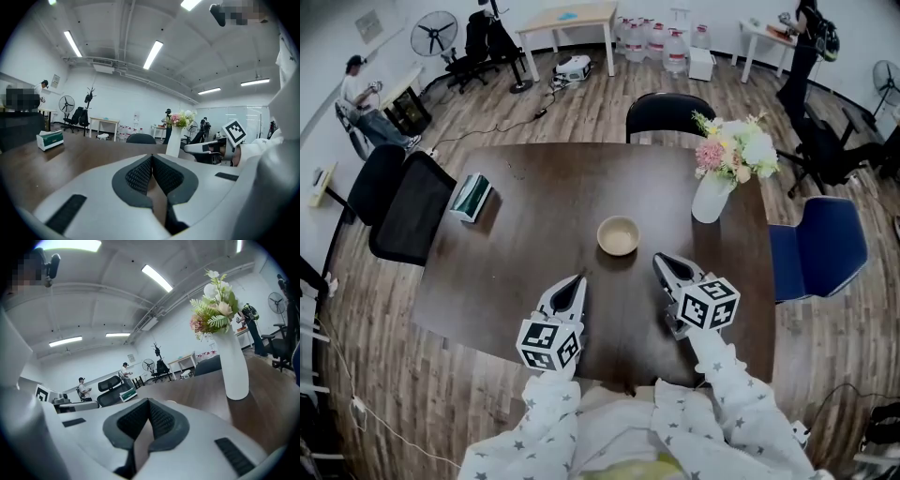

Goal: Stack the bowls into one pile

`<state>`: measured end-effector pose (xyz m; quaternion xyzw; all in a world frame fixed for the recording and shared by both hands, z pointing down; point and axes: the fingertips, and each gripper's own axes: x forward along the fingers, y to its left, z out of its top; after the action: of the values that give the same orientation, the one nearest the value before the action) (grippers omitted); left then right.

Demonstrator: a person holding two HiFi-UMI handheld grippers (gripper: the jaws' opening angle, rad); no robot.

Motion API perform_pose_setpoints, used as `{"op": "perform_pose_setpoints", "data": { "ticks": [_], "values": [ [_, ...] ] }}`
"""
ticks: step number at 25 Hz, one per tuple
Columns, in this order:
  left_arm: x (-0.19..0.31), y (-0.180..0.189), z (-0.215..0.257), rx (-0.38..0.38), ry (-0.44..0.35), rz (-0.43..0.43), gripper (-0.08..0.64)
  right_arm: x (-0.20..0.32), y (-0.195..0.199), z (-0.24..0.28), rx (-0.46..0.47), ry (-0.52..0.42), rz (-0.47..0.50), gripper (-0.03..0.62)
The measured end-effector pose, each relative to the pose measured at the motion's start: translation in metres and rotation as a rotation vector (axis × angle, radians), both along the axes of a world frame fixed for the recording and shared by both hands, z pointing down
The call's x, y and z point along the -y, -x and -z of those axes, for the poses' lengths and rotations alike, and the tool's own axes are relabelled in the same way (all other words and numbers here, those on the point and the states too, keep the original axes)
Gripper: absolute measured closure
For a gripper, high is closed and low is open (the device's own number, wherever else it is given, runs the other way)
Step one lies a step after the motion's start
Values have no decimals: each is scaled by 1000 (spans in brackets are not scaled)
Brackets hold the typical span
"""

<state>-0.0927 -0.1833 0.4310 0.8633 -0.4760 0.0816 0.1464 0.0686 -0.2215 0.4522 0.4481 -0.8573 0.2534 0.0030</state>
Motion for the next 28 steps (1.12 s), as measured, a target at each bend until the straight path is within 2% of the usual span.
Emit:
{"op": "perform_pose_setpoints", "data": {
  "ticks": [7, 12, 21, 28],
  "values": [
    [-5, 12, 22, 8, -41, -6, 535, -17, -2, 24, -9, -95, 1, 571],
    [-5, 23, 39, 6, -90, 7, 535, -22, -9, 37, 15, -127, -32, 571],
    [-8, 29, 56, 50, -155, 2, 535, -30, -14, 52, -26, -199, -66, 571],
    [-7, 36, 61, 42, -175, 16, 535, -33, -14, 58, -71, -240, -81, 571]
  ]
}}
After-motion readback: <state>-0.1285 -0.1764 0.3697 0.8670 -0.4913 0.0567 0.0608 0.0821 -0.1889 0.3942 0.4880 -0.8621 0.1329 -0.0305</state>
